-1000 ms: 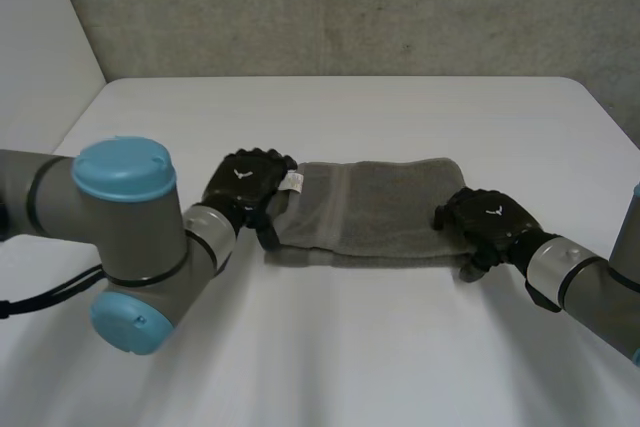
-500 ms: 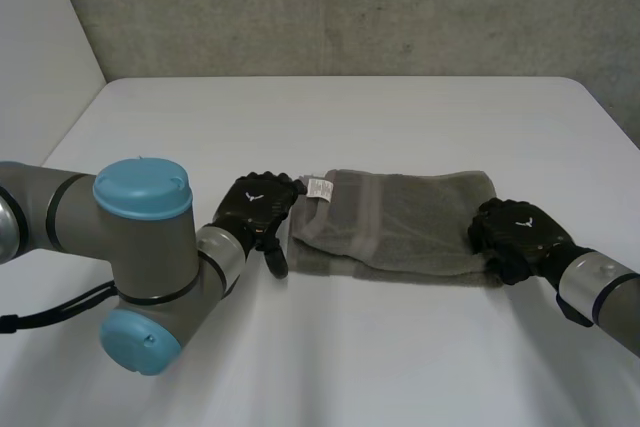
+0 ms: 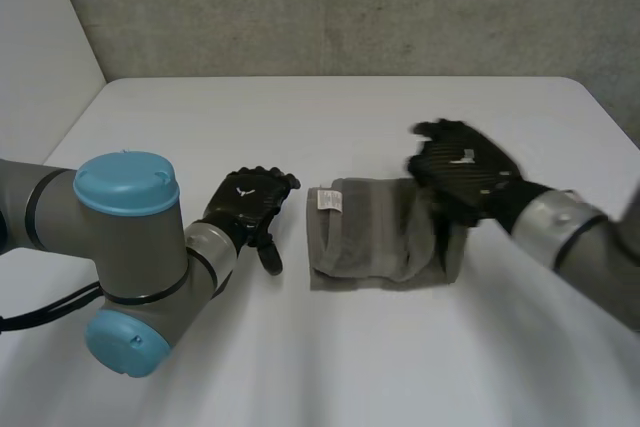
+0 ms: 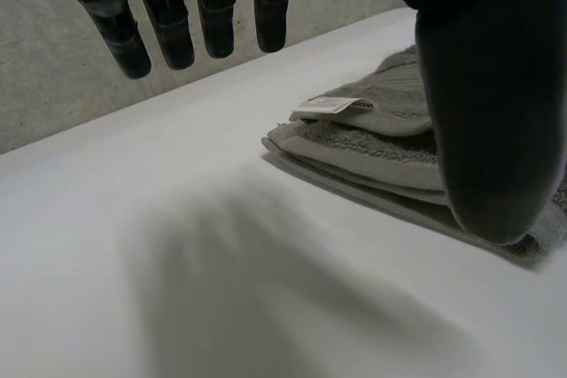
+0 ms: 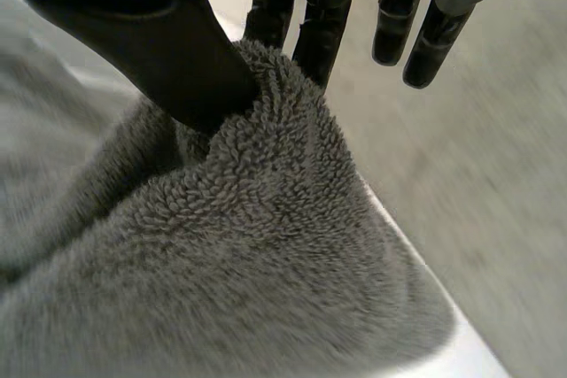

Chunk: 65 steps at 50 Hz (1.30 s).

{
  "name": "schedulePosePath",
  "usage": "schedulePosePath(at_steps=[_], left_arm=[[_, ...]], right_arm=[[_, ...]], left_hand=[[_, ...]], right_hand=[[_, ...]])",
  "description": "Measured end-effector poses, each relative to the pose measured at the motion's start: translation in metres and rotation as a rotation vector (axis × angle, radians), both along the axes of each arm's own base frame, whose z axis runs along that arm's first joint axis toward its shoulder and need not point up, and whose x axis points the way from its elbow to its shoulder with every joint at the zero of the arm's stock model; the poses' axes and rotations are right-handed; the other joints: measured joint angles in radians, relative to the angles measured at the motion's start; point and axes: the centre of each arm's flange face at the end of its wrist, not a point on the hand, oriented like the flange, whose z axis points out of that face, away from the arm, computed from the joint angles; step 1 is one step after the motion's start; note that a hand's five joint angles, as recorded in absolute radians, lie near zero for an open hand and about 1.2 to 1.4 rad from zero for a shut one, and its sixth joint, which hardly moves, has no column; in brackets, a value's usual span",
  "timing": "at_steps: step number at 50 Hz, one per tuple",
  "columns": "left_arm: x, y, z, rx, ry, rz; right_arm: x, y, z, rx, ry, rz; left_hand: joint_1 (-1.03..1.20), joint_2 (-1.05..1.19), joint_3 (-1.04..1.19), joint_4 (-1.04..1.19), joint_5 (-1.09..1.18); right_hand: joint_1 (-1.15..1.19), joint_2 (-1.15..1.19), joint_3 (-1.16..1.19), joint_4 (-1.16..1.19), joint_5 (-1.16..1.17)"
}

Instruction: Fold the towel.

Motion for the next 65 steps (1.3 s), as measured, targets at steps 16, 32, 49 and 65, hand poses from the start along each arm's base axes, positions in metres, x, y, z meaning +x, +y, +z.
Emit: schedulePosePath(at_steps=[16,32,49,65], left_arm=[[0.009,-0.006,0.003,-0.003,0.005,0.033],[0.001,-0.017,0.024,-0.030,0.111,0.046],[-0.031,-0.036,0.025,0.072,0.327,-0.039],[-0.047,-0.025,-0.026,0.186,0.257,-0.071]], right_arm=[[0.106,0.067,-0.044,0.034,0.049,0.333],[0.052,0.028,-0.021,0.203,-0.063,-0.030],[-0.005,-0.033,-0.030,0.582,-0.405,-0.209],[0.005,-0.054,-0.073,0.640,-0.367,-0.229]], left_hand=[[0.000,0.000,0.000,0.000,0.000],[-0.005,0.000,0.000,0.000,0.000],[-0.005,0.000,0.000,0.000,0.000],[-0.005,0.000,0.000,0.000,0.000]], right_hand=[[-0.320,-0.316,0.000,0.000,-0.324],[-1.049,-1.009,0.000,0.000,-1.090],[-1.052,-1.009,0.000,0.000,-1.090],[-1.053,-1.009,0.000,0.000,-1.090]])
